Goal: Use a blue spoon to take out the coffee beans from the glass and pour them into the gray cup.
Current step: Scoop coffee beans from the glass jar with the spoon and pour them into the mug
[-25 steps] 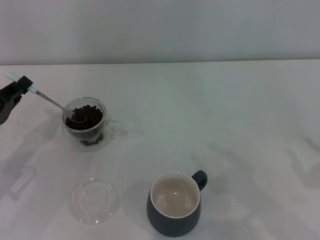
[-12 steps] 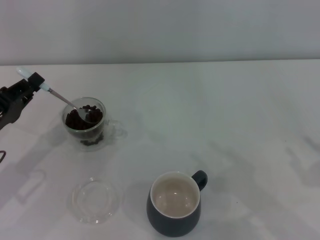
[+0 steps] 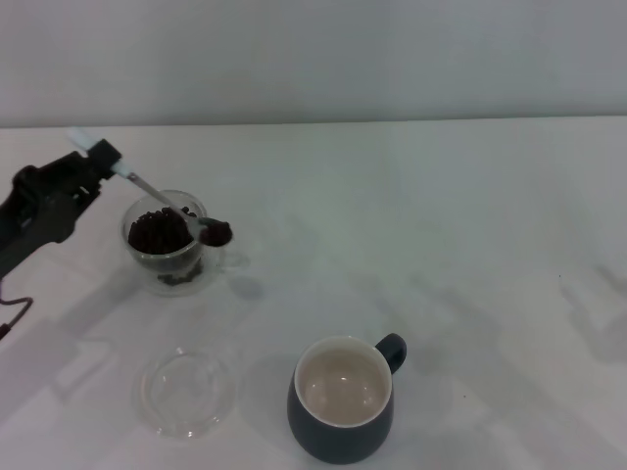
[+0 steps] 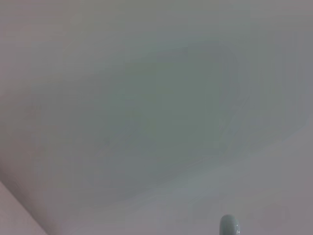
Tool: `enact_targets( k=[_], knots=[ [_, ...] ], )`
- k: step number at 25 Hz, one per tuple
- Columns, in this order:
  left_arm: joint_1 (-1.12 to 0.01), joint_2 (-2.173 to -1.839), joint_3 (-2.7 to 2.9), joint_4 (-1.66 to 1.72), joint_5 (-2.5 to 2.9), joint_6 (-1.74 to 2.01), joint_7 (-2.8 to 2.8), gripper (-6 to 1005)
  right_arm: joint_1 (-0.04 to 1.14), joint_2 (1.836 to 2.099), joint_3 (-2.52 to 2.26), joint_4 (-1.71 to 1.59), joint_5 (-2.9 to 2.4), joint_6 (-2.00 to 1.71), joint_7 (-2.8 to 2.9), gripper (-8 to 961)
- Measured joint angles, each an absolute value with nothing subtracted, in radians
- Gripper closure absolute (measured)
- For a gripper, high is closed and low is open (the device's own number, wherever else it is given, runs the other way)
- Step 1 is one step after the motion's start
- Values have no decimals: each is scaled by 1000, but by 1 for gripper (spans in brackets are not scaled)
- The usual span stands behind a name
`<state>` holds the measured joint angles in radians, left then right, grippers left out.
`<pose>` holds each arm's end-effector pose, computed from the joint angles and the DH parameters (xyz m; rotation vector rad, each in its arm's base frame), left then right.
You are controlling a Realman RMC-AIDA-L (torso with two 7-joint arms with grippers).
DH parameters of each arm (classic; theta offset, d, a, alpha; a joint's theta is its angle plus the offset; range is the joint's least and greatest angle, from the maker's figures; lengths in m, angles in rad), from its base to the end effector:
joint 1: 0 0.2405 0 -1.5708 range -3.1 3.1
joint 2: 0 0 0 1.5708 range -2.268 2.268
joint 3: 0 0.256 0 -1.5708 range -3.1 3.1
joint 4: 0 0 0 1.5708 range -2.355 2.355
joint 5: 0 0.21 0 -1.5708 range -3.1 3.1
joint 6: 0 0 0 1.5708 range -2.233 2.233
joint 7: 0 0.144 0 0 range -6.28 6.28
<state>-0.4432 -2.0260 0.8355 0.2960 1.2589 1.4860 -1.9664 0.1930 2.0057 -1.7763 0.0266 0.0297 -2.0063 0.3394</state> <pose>-0.2847 0.3243 0.0136 -1.8654 -1.7494 -1.5885 0.3307 0.1916 0.0484 -1.6586 0.1408 1.1223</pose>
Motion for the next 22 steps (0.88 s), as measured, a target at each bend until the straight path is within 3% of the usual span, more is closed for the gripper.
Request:
enact_targets(
  k=[22],
  knots=[
    [-595,-2037,992,294,1399,1472,-2031,836,203,2006,-1667,22,62,-2005,372,361]
  ],
)
